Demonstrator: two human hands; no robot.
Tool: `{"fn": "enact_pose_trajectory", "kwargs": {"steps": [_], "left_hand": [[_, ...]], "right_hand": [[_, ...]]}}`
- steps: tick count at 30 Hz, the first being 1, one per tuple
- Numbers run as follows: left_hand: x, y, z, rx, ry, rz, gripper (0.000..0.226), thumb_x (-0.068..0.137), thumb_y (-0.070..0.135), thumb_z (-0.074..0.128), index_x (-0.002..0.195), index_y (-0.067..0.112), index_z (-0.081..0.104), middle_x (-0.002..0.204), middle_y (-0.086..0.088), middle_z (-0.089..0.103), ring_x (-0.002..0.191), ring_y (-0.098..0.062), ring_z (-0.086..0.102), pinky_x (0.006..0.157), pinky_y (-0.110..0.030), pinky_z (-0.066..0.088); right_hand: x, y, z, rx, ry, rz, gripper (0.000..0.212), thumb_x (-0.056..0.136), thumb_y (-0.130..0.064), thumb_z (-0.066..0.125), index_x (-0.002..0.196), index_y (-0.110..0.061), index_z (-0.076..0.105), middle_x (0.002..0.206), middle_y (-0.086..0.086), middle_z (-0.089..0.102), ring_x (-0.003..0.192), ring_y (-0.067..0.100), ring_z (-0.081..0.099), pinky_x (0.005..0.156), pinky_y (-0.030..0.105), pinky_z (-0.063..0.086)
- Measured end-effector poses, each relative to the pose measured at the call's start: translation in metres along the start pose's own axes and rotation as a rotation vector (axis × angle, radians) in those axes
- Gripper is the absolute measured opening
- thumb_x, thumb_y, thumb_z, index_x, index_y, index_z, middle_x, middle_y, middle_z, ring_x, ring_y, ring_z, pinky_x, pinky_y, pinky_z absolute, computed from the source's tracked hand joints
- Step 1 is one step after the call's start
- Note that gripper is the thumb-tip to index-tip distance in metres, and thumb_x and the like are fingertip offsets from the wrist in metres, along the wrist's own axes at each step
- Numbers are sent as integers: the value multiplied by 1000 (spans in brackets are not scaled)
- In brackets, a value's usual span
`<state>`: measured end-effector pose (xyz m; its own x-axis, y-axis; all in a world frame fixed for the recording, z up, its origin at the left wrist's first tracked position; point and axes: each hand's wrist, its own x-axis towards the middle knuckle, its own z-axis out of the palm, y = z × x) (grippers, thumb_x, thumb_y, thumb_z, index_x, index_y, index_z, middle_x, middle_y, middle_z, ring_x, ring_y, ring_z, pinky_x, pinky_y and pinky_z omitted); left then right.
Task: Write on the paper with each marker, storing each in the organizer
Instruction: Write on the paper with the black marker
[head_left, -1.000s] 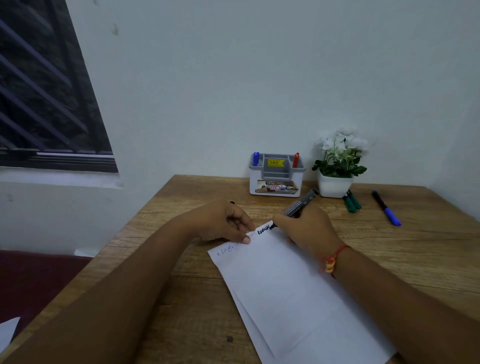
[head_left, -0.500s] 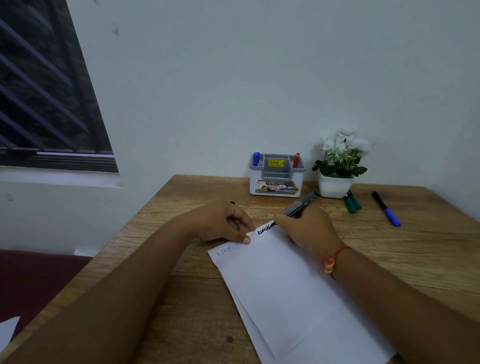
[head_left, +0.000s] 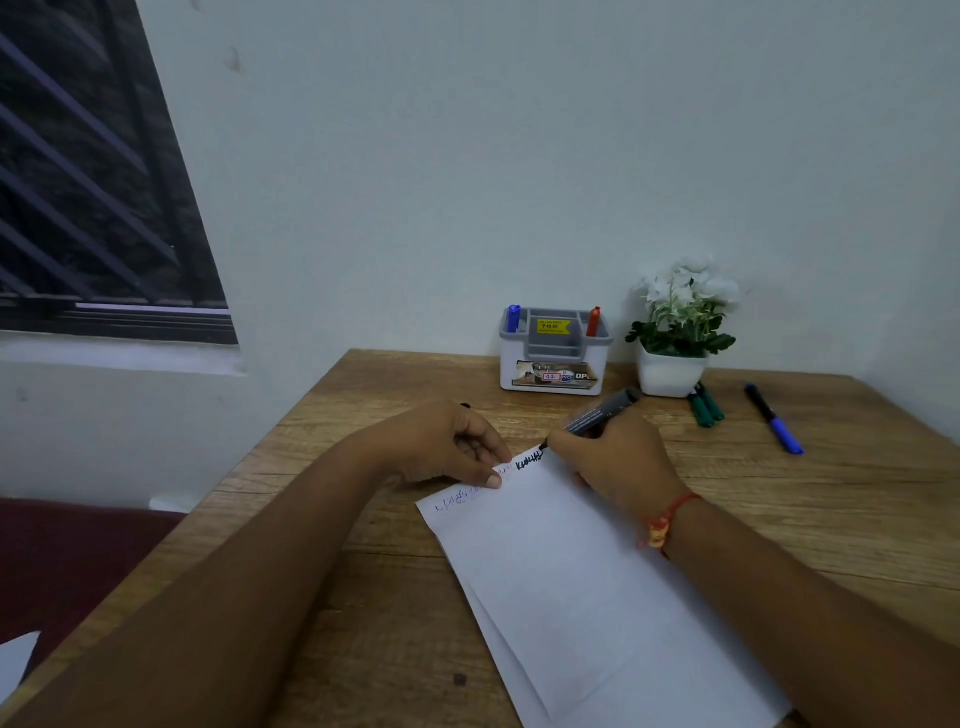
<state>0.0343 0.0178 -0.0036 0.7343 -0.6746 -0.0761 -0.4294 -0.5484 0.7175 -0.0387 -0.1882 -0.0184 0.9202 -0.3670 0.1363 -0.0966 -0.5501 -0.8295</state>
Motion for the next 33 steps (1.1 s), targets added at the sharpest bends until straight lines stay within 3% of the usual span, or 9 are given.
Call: {"fn": "enact_pose_trajectory", "kwargs": {"steps": [5,11,15,20,23,27,33], "left_hand": [[0,1,-1,16,0,5,28,76,24,83,102,27,75,86,13,68,72,8,59,62,-6,43],[0,0,0,38,9,2,28,76,26,83,103,29,75,85,15,68,73,8,59,63,-5,42],[0,1,0,41,10,-5,30,76,25,83,105,26,75,86,14,68,71,9,59,63,-5,43],[0,2,-1,46,5,-3,31,77,23,82,107,24,75,89,12,69,72,10,59,62,-4,42],[0,3,-1,37,2,-4,30,77,22,82,106,24,74,87,12,68,71,10,59,62,-3,41],[-1,2,0,27,5,-6,28,76,23,83,103,26,75,87,13,69,73,9,60,63,-4,43],[0,3,-1,34,-2,-12,30,76,24,82,105,25,75,87,14,68,73,8,60,63,-5,42]], "right_hand": [[1,0,-1,-20,-17,9,23,79,-29,69,83,-6,69,61,1,67,52,12,66,46,20,42],[1,3,-1,25,13,-19,16,84,-24,71,85,-8,70,66,1,69,39,-1,59,39,9,38],[2,1,-4,50,44,-16,19,80,-27,72,86,-9,70,76,4,72,62,17,70,55,29,57],[4,4,-4,22,31,-6,20,77,-28,75,84,-10,69,78,5,71,72,22,69,71,42,62],[5,3,-4,7,25,6,23,76,-30,76,85,-10,69,80,5,70,76,22,70,72,43,62],[3,2,-4,-15,5,-9,26,76,-30,75,83,-7,67,74,5,69,69,21,66,62,35,56],[3,3,-5,13,31,2,21,78,-27,75,84,-8,69,77,7,71,74,26,71,71,43,62]]}}
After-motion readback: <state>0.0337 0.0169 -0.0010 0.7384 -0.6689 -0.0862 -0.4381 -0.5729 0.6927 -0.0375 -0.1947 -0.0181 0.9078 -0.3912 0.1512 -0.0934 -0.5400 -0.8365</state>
